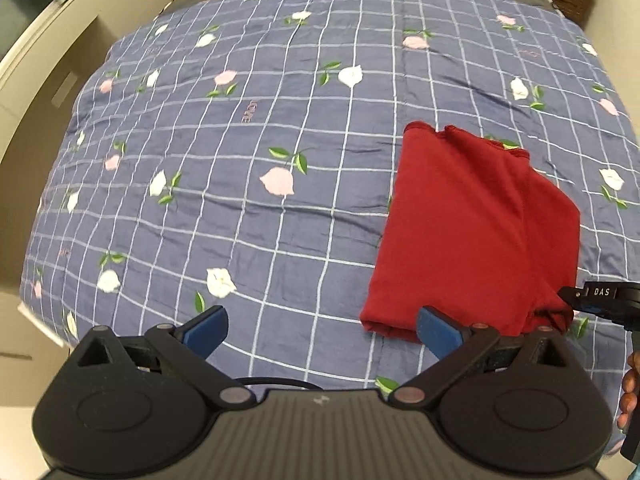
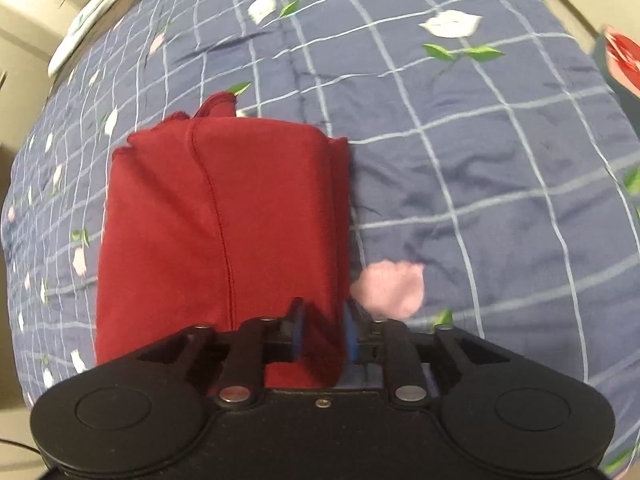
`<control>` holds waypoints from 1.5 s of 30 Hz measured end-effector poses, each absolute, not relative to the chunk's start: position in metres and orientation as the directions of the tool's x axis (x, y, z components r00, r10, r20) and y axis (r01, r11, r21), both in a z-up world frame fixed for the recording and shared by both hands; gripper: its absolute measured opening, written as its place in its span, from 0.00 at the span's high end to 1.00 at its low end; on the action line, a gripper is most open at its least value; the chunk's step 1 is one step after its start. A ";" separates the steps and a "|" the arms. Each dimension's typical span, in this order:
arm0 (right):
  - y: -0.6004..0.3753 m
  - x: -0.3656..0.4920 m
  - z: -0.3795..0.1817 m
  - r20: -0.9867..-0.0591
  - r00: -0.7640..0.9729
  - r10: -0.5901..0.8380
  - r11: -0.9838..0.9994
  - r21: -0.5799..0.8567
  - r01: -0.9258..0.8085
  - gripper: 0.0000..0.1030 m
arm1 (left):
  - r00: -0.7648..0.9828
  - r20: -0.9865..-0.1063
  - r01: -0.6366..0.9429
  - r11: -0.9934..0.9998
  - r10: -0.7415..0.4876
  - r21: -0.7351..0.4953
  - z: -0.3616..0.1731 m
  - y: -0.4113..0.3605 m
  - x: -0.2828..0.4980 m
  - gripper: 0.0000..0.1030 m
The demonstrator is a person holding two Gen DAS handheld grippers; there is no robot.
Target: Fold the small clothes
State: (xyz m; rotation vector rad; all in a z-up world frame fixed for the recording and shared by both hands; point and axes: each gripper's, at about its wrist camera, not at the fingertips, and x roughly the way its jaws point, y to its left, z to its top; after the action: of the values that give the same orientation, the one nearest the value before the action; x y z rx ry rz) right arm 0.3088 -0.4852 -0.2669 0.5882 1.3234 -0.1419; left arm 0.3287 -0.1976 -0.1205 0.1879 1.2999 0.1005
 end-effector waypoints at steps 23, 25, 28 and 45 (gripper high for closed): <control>-0.402 0.144 -0.228 -0.972 0.221 0.080 0.808 0.193 0.556 0.01 | 0.132 -0.978 0.368 0.908 0.163 0.201 -0.187 -0.129 0.272 0.01; -0.401 0.142 -0.226 -0.973 0.219 0.073 0.807 0.186 0.561 0.01 | 0.130 -0.979 0.369 0.909 0.154 0.192 -0.187 -0.127 0.271 0.01; -0.398 0.142 -0.230 -0.977 0.194 0.082 0.810 0.179 0.558 0.01 | 0.129 -0.980 0.365 0.912 0.149 0.187 -0.185 -0.124 0.269 0.01; -0.417 0.202 -0.250 -0.979 0.139 0.151 0.834 0.201 0.513 0.01 | 0.083 -0.977 0.261 0.942 0.199 0.214 -0.187 -0.125 0.300 0.01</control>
State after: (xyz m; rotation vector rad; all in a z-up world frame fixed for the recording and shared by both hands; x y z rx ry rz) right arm 0.2017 -0.4165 -0.2505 0.5725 1.4284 -0.2835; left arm 0.2996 -0.1249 -0.1866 0.3756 1.4985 -0.0479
